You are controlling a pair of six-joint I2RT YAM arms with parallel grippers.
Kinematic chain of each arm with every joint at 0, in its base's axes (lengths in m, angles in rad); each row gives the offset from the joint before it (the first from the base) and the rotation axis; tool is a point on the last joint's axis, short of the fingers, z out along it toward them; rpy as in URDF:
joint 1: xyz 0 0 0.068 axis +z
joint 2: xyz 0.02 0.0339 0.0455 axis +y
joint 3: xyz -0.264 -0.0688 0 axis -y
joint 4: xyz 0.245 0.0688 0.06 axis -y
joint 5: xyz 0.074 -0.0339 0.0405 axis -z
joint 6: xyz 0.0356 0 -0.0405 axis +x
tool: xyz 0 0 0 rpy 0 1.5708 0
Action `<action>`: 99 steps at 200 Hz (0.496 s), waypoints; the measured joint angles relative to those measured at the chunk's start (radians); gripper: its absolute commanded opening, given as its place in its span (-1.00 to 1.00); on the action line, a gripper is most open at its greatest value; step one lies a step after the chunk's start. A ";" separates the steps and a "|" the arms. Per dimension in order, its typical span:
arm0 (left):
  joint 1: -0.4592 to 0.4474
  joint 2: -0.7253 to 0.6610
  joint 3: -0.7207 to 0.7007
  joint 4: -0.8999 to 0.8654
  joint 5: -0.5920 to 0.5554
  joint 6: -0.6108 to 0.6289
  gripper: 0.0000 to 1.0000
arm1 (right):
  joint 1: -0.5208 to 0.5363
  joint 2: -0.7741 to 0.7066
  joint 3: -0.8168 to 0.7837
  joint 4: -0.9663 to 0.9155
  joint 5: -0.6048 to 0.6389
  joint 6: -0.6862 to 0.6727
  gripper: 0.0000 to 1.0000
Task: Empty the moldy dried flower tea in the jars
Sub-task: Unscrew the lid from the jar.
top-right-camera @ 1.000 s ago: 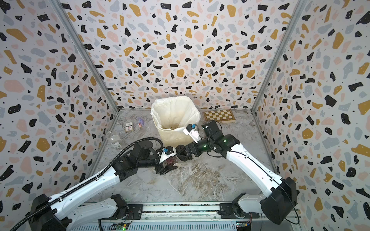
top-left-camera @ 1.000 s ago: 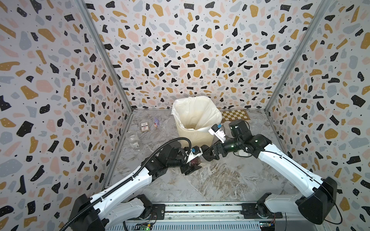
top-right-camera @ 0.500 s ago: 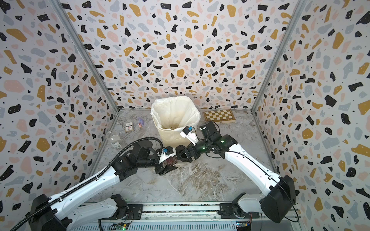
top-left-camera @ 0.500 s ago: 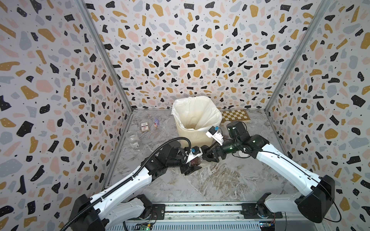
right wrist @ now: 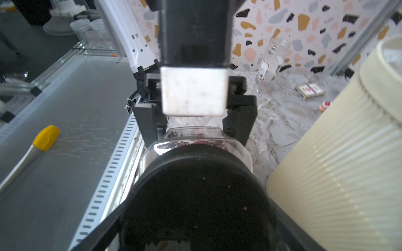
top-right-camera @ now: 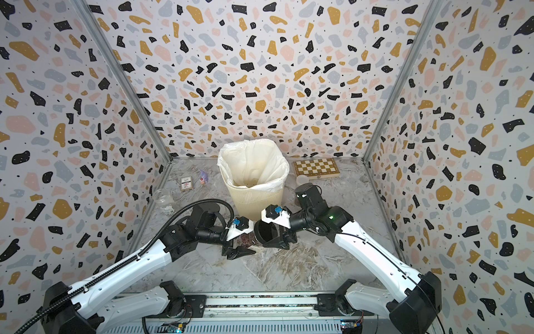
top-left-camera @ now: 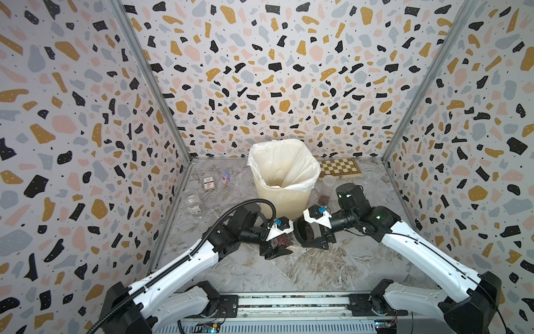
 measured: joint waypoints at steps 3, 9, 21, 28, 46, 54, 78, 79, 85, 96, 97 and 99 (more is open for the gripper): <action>0.000 0.000 0.000 -0.002 0.002 0.002 0.40 | 0.001 0.000 0.000 -0.002 -0.002 -0.019 0.65; 0.000 0.000 0.000 -0.006 0.006 0.005 0.40 | 0.002 0.000 0.000 -0.008 -0.006 -0.050 0.65; 0.000 0.000 0.000 -0.011 0.014 0.013 0.40 | 0.004 0.000 0.000 -0.015 -0.010 -0.099 0.72; 0.000 0.000 0.000 -0.013 0.015 0.016 0.40 | 0.004 0.000 0.000 -0.017 -0.011 -0.120 0.81; 0.003 0.000 0.001 -0.023 0.023 0.011 0.40 | 0.003 -0.001 0.000 -0.013 -0.010 -0.163 0.97; 0.008 0.000 0.001 -0.032 0.028 0.002 0.40 | 0.002 -0.002 0.000 -0.005 -0.006 -0.171 1.00; 0.010 0.001 0.002 -0.039 0.034 -0.010 0.40 | 0.002 -0.002 0.000 0.001 -0.006 -0.163 0.99; 0.010 0.001 0.002 -0.039 0.034 -0.010 0.40 | 0.002 -0.002 0.000 0.001 -0.006 -0.162 0.99; 0.010 0.001 0.002 -0.039 0.033 -0.011 0.40 | 0.002 -0.002 0.001 0.001 -0.005 -0.154 0.99; 0.010 0.001 0.002 -0.038 0.028 -0.011 0.40 | 0.002 -0.002 0.002 0.000 0.000 -0.134 0.99; 0.010 0.001 0.002 -0.038 0.028 -0.011 0.40 | 0.002 -0.002 0.002 0.000 0.000 -0.132 0.99; 0.010 0.002 0.002 -0.039 0.027 -0.011 0.40 | 0.002 -0.002 0.003 0.000 0.001 -0.128 0.99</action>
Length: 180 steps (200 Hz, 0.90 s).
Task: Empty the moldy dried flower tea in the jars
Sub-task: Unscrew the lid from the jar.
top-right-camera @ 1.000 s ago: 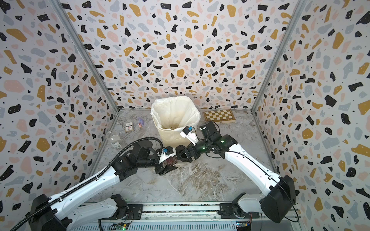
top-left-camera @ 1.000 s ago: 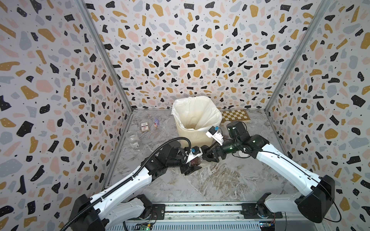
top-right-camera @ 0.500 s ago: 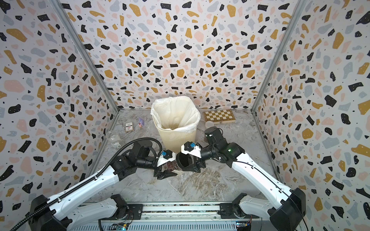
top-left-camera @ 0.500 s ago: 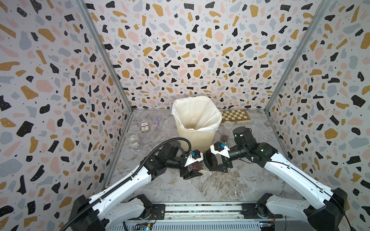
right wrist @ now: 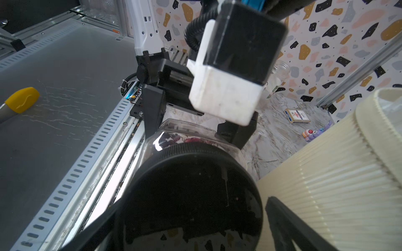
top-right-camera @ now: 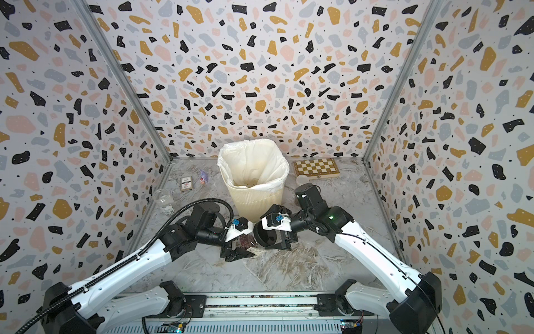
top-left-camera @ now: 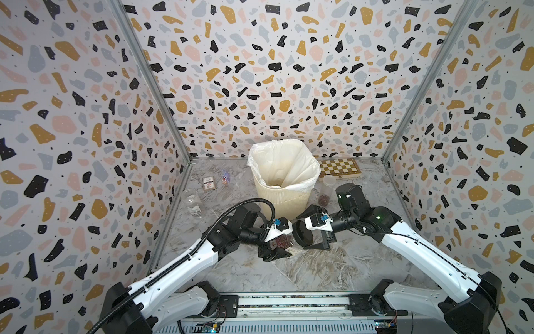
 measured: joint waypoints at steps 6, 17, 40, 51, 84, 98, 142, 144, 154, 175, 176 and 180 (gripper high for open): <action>0.000 0.000 0.000 0.000 -0.004 0.000 0.40 | 0.000 0.000 0.003 0.000 0.002 0.013 0.99; 0.000 0.001 0.000 0.002 -0.011 0.000 0.39 | 0.000 0.000 0.009 -0.002 0.002 0.032 0.99; 0.000 0.003 0.000 0.003 -0.026 0.000 0.38 | -0.001 0.000 0.027 -0.008 -0.002 0.055 0.99; 0.001 0.008 0.000 0.003 -0.035 0.000 0.38 | -0.002 0.000 0.034 -0.008 -0.004 0.063 0.99; 0.014 0.020 0.000 0.003 -0.044 -0.007 0.37 | -0.002 -0.006 0.034 -0.010 -0.008 0.082 0.98; 0.020 0.020 0.000 0.005 -0.053 -0.011 0.37 | -0.002 -0.014 0.034 -0.008 -0.006 0.109 0.99; 0.025 0.020 0.000 0.023 -0.097 -0.014 0.37 | -0.012 0.001 0.099 -0.010 0.051 0.364 0.99; 0.025 0.020 0.000 0.025 -0.099 -0.014 0.37 | -0.014 0.004 0.103 -0.010 0.053 0.375 0.99; 0.025 0.019 0.000 0.030 -0.109 -0.014 0.37 | -0.027 0.026 0.133 -0.016 0.060 0.456 1.00; 0.025 0.019 0.000 0.037 -0.125 -0.014 0.37 | -0.064 0.081 0.166 -0.030 0.050 0.639 1.00; 0.025 0.019 0.000 0.038 -0.126 -0.014 0.36 | -0.066 0.084 0.166 -0.031 0.050 0.654 1.00; 0.025 0.019 0.000 0.039 -0.128 -0.014 0.37 | -0.070 0.092 0.166 -0.032 0.049 0.678 0.99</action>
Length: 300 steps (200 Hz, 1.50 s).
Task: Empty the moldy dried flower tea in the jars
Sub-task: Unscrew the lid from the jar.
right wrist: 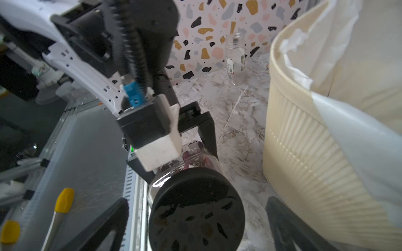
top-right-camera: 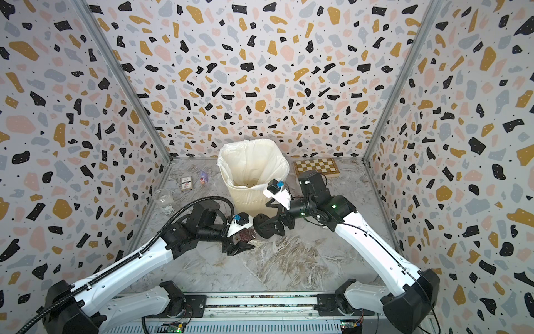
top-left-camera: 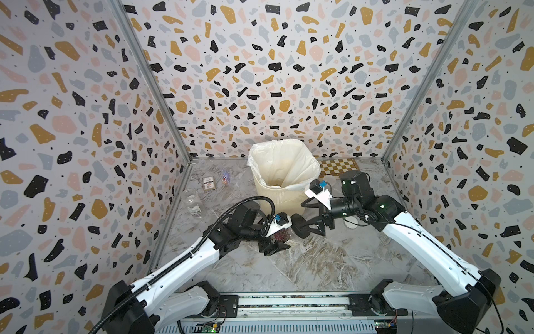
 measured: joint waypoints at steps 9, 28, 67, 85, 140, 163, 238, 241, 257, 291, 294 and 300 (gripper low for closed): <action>0.000 0.000 0.000 0.004 -0.006 0.000 0.36 | -0.010 0.018 0.000 -0.013 -0.002 0.067 0.99; 0.000 -0.002 0.000 0.009 -0.015 0.000 0.36 | -0.015 0.034 -0.013 -0.016 -0.009 0.174 1.00; 0.000 -0.008 0.000 0.011 -0.022 0.000 0.36 | -0.001 0.030 -0.026 -0.016 -0.024 0.277 0.99; 0.000 -0.009 0.000 0.011 -0.023 0.000 0.36 | 0.008 0.030 -0.029 -0.016 -0.025 0.297 0.99; 0.000 -0.010 0.000 0.011 -0.025 -0.003 0.36 | 0.025 0.031 -0.030 -0.022 0.013 0.312 0.99; 0.001 -0.010 0.000 0.011 -0.025 -0.004 0.36 | 0.035 0.035 -0.030 -0.024 0.032 0.312 0.99; 0.003 -0.008 0.000 0.009 -0.029 -0.008 0.36 | 0.073 0.068 -0.030 -0.032 0.052 0.298 0.69; 0.003 -0.008 0.000 0.009 -0.029 -0.008 0.36 | 0.073 0.068 -0.030 -0.032 0.053 0.298 0.67; 0.003 -0.008 0.000 0.009 -0.029 -0.008 0.36 | 0.073 0.068 -0.030 -0.035 0.051 0.279 0.61; 0.005 -0.008 0.000 -0.001 -0.002 0.001 0.36 | 0.075 0.039 -0.063 -0.011 0.043 0.174 0.50; 0.005 -0.008 0.000 -0.002 0.003 0.002 0.36 | 0.075 0.034 -0.069 -0.006 0.041 0.158 0.49; 0.005 -0.008 0.000 -0.006 0.014 0.004 0.36 | 0.076 0.020 -0.083 0.003 0.037 0.127 0.49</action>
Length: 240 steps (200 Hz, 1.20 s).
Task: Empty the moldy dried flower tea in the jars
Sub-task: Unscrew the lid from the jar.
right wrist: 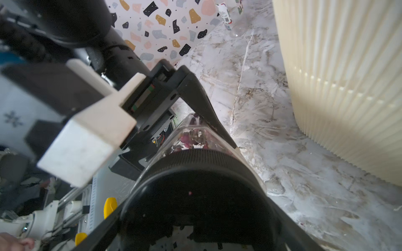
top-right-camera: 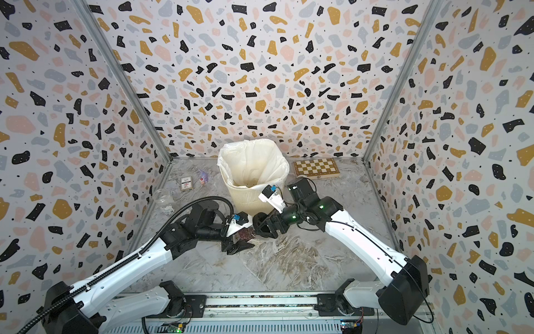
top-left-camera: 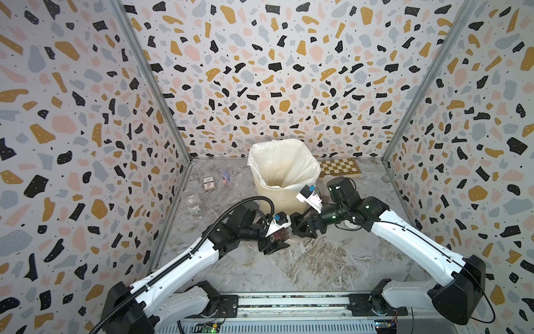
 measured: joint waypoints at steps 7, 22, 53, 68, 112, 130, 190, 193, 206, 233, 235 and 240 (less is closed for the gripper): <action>0.000 0.000 0.000 -0.003 0.012 0.001 0.36 | 0.001 -0.016 -0.016 0.010 -0.005 -0.040 0.49; 0.000 0.000 0.000 -0.008 0.047 0.008 0.36 | 0.005 -0.050 -0.047 0.028 -0.013 -0.130 0.51; -0.002 0.000 0.003 -0.007 0.106 0.027 0.36 | 0.007 -0.117 -0.101 0.068 -0.039 -0.338 0.56; -0.002 0.000 0.006 -0.007 0.134 0.035 0.36 | 0.002 -0.142 -0.121 0.078 -0.055 -0.422 0.56; 0.000 0.010 0.028 0.004 0.156 0.037 0.34 | -0.051 -0.149 -0.125 0.082 -0.139 -0.520 0.49; 0.000 0.010 0.031 0.017 0.156 0.032 0.34 | -0.072 -0.144 -0.125 0.088 -0.184 -0.522 0.46; 0.008 0.028 0.037 0.011 0.192 0.023 0.34 | -0.087 -0.143 -0.140 0.089 -0.219 -0.543 0.46; 0.008 0.031 0.038 0.009 0.194 0.023 0.34 | -0.087 -0.143 -0.141 0.089 -0.219 -0.544 0.46; 0.010 0.037 0.044 0.001 0.201 0.023 0.33 | -0.087 -0.143 -0.142 0.089 -0.220 -0.546 0.46; 0.011 0.037 0.046 -0.006 0.207 0.023 0.32 | -0.080 -0.143 -0.142 0.089 -0.214 -0.544 0.59; 0.011 0.037 0.046 -0.007 0.207 0.023 0.32 | -0.079 -0.143 -0.142 0.089 -0.212 -0.544 0.60; 0.012 0.037 0.046 -0.010 0.208 0.023 0.31 | -0.076 -0.142 -0.142 0.089 -0.209 -0.543 0.63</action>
